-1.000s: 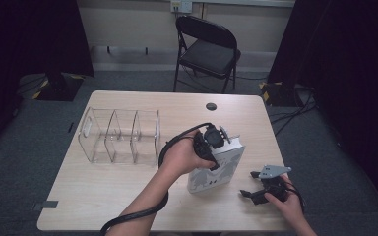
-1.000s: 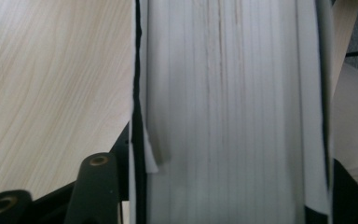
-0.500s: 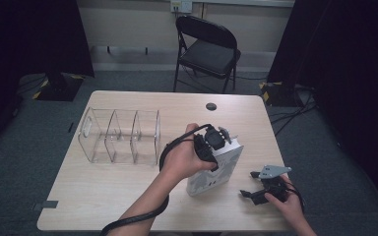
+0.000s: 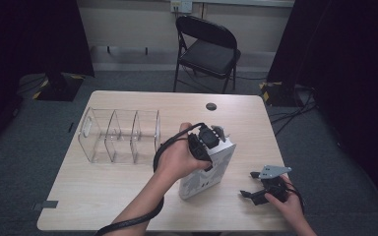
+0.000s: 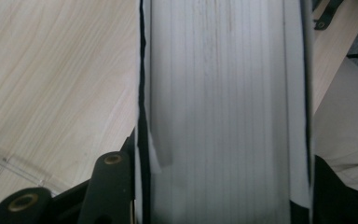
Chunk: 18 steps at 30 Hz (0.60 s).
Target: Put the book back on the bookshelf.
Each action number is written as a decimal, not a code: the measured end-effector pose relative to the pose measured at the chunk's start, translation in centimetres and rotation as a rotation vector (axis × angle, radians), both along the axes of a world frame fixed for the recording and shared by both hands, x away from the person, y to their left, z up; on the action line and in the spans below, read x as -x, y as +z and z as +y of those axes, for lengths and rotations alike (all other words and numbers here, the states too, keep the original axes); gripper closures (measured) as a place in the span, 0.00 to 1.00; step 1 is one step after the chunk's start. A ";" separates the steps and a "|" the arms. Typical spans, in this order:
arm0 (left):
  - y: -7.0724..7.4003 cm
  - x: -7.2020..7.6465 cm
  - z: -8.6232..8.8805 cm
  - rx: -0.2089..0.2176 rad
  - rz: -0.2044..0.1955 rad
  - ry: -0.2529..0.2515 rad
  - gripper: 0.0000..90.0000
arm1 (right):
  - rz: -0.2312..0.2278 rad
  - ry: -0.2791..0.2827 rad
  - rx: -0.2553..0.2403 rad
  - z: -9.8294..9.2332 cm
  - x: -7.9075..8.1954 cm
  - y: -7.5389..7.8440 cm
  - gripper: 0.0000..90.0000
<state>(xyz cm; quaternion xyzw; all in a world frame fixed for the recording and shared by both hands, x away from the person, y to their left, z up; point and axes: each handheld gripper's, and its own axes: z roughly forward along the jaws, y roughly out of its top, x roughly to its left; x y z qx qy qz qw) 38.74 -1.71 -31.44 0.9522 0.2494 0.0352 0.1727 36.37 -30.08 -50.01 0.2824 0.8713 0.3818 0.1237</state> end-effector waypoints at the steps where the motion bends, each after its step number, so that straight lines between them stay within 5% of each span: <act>1: 0.0 0.0 0.2 0.003 0.004 -0.007 0.59 | 0.000 0.000 0.000 0.0 0.0 0.0 0.15; 8: -0.5 0.5 0.8 0.013 -0.020 -0.015 0.58 | 0.001 0.002 0.000 0.0 0.0 0.0 0.15; 18: -0.1 0.5 -0.4 -0.062 0.027 0.035 0.59 | 0.000 0.002 0.000 0.0 0.0 0.0 0.15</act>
